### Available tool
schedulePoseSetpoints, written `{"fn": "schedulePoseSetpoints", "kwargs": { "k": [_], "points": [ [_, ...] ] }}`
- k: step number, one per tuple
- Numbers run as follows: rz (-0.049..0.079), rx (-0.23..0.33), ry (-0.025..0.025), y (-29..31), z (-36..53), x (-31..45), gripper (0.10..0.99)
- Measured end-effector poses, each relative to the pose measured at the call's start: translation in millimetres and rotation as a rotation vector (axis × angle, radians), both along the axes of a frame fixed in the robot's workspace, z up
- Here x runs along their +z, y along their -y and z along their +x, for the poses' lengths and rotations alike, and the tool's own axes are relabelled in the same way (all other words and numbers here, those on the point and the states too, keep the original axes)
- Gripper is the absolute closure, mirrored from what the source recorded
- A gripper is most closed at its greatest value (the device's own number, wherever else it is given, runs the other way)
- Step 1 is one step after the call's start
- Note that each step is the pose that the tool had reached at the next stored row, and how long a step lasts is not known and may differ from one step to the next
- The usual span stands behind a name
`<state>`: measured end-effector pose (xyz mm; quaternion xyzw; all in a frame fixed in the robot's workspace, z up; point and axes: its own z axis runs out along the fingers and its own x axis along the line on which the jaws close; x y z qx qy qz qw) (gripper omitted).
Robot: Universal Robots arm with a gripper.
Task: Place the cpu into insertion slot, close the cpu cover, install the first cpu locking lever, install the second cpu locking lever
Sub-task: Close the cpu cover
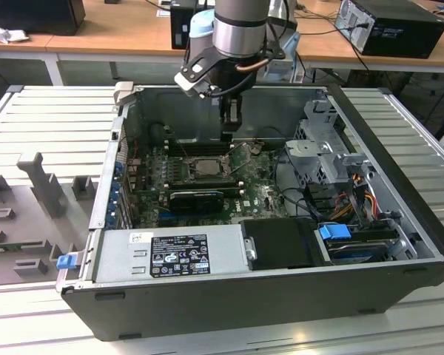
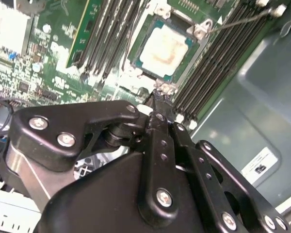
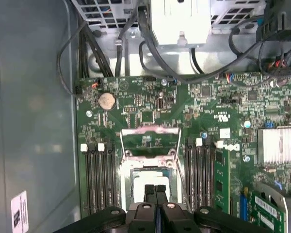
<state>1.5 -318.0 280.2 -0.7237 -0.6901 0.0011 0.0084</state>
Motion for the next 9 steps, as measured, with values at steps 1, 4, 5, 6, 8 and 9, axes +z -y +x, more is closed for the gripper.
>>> {"fn": "schedulePoseSetpoints", "kwargs": {
  "k": [1, 4, 5, 6, 8, 9],
  "points": [
    [0.0, 0.0, -0.0026, 0.0, 3.8, -0.1, 0.98],
    [0.0, 0.0, -0.0047, 0.0, 8.2, -0.4, 0.98],
    [0.0, 0.0, -0.0053, 0.2, 9.9, -0.5, 0.98],
    [0.0, 0.0, -0.0059, 0.3, 11.4, -0.7, 0.98],
    [0.0, 0.0, -0.0065, 0.3, 15.6, -1.3, 0.98],
    [0.0, 0.001, -0.0066, 0.3, 19.5, -2.0, 0.98]
  ]
}}
